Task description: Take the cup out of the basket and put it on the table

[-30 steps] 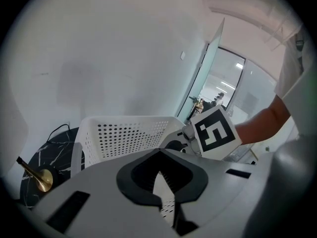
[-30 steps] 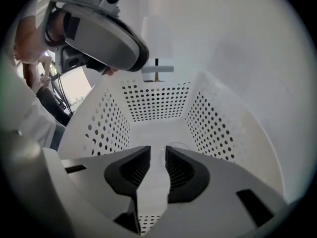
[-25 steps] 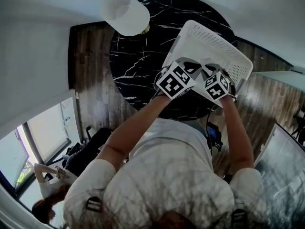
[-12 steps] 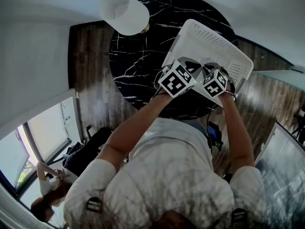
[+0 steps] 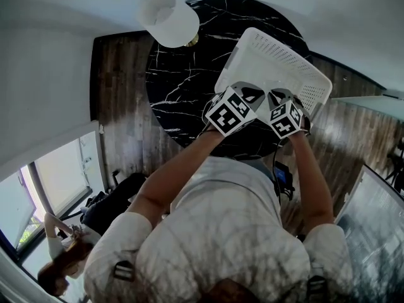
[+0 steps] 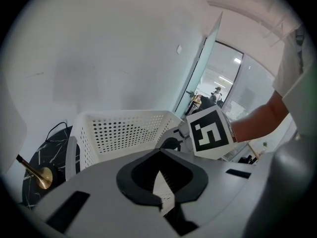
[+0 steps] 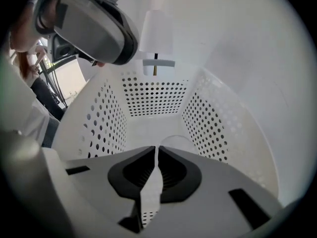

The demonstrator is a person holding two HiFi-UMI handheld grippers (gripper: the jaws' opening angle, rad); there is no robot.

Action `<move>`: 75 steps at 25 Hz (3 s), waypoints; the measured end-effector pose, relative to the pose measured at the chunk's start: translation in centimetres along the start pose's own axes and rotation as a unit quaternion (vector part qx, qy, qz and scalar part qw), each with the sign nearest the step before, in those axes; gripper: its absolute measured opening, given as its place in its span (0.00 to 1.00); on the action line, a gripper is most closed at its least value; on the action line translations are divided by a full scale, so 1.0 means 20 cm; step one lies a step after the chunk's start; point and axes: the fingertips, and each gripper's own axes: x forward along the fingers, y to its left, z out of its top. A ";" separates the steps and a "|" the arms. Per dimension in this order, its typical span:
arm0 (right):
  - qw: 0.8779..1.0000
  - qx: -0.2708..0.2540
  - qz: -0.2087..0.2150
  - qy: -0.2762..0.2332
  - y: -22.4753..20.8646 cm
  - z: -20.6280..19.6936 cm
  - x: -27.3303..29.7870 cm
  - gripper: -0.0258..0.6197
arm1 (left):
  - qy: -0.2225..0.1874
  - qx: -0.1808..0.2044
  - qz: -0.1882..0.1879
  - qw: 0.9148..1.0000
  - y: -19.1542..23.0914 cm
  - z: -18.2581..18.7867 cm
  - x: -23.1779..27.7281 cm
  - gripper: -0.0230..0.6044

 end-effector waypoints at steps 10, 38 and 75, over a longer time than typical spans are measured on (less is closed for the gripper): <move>0.995 0.023 -0.057 -0.079 0.00 0.17 -0.40 0.08 | -0.060 0.015 0.025 0.998 -0.13 0.06 -0.19 0.05; 0.973 0.016 -0.109 -0.203 0.30 0.48 -1.15 0.08 | -0.178 0.041 0.076 0.980 -0.42 0.19 -0.68 0.05; 0.965 -0.139 0.037 -0.219 0.96 1.07 -0.79 0.08 | -0.185 -0.086 0.217 0.955 -0.07 -0.43 -1.23 0.05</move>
